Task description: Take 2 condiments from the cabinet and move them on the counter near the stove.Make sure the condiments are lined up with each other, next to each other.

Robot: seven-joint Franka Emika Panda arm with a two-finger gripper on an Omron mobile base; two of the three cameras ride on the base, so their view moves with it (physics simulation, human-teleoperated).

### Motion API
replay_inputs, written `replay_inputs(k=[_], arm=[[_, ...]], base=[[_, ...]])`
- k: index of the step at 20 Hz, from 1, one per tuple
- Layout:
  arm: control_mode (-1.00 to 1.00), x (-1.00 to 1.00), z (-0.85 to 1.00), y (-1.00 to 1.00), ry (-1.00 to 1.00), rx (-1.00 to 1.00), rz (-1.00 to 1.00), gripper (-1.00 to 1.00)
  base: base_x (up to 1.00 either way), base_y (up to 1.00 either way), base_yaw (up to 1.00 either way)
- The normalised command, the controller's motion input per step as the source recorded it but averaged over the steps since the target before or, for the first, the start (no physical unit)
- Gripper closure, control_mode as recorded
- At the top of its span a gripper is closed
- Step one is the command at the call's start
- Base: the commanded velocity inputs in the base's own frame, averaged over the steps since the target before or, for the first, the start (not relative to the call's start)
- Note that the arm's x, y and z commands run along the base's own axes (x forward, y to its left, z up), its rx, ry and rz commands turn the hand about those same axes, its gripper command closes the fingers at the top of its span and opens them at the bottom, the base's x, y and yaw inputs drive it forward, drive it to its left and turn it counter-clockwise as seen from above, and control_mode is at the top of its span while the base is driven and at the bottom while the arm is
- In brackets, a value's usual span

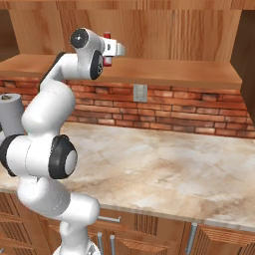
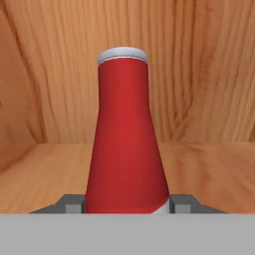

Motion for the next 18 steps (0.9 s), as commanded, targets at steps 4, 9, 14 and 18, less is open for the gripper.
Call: replay_inputs(k=[4, 9, 14, 18], arm=[[-1.00, -1.00, 0.00, 0.00, -0.17, 0.00, 0.00, 1.00], [-1.00, -1.00, 0.22, 0.00, -0.13, 0.00, 0.01, 1.00], [-1.00, -1.00, 0.50, 0.00, -0.07, 0.00, 0.07, 1.00], [-1.00, -1.00, 0.43, 0.00, 0.00, 0.00, 0.21, 1.00]], base=[[0.00, 0.00, 0.00], [0.00, 0.00, 0.00], [0.00, 0.00, 0.00], [0.00, 0.00, 0.00]])
